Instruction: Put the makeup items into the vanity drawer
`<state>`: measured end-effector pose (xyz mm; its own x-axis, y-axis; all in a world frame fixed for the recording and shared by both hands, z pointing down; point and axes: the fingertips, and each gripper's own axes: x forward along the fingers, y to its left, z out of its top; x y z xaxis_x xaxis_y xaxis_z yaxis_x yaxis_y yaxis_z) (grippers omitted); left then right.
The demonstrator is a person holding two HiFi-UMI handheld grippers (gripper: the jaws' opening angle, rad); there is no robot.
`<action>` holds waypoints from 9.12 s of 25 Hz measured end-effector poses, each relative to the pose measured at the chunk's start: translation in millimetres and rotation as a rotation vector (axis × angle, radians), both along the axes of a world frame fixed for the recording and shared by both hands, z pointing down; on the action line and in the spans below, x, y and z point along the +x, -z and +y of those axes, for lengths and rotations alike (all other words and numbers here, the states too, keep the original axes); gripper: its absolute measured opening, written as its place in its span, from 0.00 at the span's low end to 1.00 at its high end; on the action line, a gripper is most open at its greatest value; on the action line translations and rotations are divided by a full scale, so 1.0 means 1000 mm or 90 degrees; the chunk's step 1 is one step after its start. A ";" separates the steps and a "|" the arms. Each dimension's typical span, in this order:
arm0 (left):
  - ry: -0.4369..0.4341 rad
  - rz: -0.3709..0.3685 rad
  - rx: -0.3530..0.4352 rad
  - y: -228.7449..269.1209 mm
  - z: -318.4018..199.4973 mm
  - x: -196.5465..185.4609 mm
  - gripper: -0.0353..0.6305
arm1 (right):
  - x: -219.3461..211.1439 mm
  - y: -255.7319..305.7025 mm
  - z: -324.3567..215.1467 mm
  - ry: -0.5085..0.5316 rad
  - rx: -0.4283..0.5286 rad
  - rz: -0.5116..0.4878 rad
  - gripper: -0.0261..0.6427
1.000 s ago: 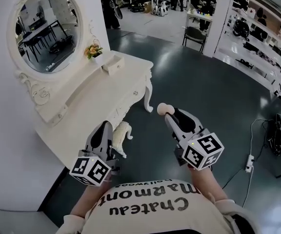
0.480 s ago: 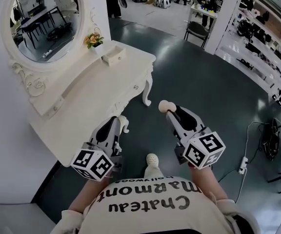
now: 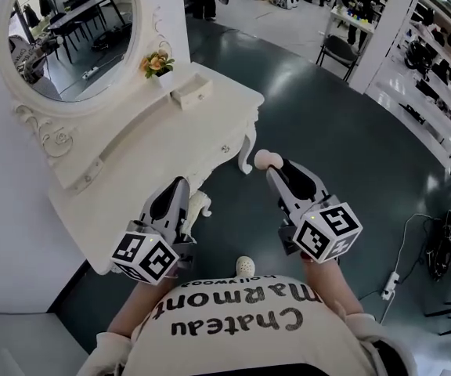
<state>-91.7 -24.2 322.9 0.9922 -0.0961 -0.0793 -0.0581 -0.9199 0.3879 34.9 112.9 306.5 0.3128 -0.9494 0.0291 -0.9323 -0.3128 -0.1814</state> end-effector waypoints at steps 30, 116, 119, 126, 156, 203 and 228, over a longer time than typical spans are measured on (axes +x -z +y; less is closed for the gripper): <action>0.043 0.011 -0.002 0.007 0.002 0.182 0.07 | 0.196 -0.013 0.002 0.034 0.020 -0.029 0.23; 0.742 -0.107 -0.128 -0.080 -0.319 0.037 0.07 | 0.273 -0.173 -0.497 0.524 -0.366 0.015 0.24; 0.771 -0.119 -0.146 -0.091 -0.308 0.020 0.07 | 0.277 -0.188 -0.497 0.527 -0.398 0.009 0.24; 0.811 -0.122 -0.166 -0.102 -0.295 -0.001 0.07 | 0.279 -0.211 -0.497 0.541 -0.452 0.038 0.24; 0.828 -0.104 -0.177 -0.107 -0.279 0.003 0.07 | 0.265 -0.248 -0.493 0.628 -0.583 0.216 0.24; 0.839 -0.101 -0.202 -0.118 -0.278 -0.002 0.07 | 0.257 -0.256 -0.499 0.627 -0.615 0.211 0.27; 0.827 -0.096 -0.211 -0.120 -0.283 -0.008 0.07 | 0.254 -0.251 -0.499 0.603 -0.604 0.182 0.28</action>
<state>-100.2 -307.2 443.3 0.1661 -0.9587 0.2310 -0.8703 -0.0324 0.4915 289.3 -386.5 558.0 -0.3338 -0.4530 0.8267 -0.8254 0.5640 -0.0243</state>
